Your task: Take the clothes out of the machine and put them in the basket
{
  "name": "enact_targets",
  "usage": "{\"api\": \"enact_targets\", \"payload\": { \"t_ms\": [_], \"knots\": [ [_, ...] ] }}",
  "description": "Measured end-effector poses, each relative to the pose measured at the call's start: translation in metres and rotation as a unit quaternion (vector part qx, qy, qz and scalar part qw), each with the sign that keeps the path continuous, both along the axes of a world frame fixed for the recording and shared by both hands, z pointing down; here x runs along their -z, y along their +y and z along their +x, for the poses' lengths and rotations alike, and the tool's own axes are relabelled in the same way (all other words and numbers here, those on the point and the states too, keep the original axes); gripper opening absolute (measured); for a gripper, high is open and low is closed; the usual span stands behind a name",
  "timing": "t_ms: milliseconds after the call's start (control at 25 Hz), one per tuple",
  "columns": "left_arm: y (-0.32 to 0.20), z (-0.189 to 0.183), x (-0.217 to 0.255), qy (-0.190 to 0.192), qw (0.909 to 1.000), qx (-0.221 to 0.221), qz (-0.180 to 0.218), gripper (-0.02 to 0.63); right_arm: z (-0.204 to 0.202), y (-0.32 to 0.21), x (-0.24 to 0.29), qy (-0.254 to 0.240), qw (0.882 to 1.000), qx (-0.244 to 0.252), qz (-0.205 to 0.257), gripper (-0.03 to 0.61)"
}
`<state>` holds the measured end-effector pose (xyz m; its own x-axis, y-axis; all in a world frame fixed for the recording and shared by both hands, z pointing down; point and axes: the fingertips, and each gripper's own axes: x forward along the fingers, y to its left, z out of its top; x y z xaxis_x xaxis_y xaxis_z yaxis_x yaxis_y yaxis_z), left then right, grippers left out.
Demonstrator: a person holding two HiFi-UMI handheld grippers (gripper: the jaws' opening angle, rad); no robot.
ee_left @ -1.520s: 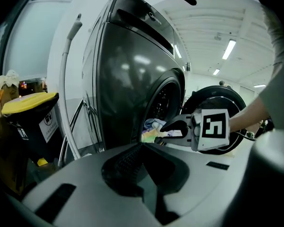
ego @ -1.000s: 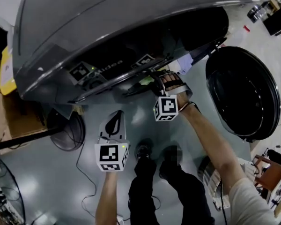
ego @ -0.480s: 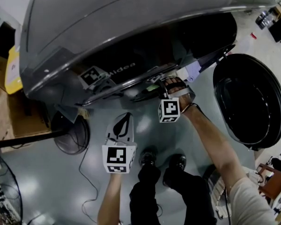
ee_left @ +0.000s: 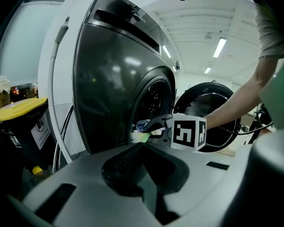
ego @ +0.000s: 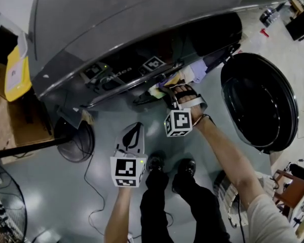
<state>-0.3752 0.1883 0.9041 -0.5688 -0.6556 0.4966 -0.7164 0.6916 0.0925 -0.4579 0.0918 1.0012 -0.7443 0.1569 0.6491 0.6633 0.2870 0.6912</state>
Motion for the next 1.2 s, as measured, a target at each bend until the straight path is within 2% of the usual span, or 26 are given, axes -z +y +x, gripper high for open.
{"api": "enact_targets", "payload": {
  "t_ms": [280, 600, 920, 1200],
  "knots": [
    [-0.014, 0.012, 0.043, 0.005, 0.9999, -0.016, 0.001, 0.018, 0.043, 0.006, 0.046, -0.003, 0.999, -0.016, -0.037, 0.049],
    [-0.016, 0.021, 0.103, 0.014, 0.9998, -0.014, 0.004, 0.017, 0.086, 0.007, 0.128, -0.014, 0.995, -0.056, -0.077, 0.049],
    [-0.028, 0.034, 0.169, 0.026, 0.9995, -0.018, 0.001, 0.017, 0.132, 0.004, 0.202, -0.003, 0.99, -0.092, -0.111, 0.049],
    [-0.046, 0.029, 0.245, -0.004, 0.9995, -0.031, 0.008, 0.018, 0.145, -0.021, 0.28, -0.012, 0.978, -0.147, -0.149, 0.049]
  ]
}}
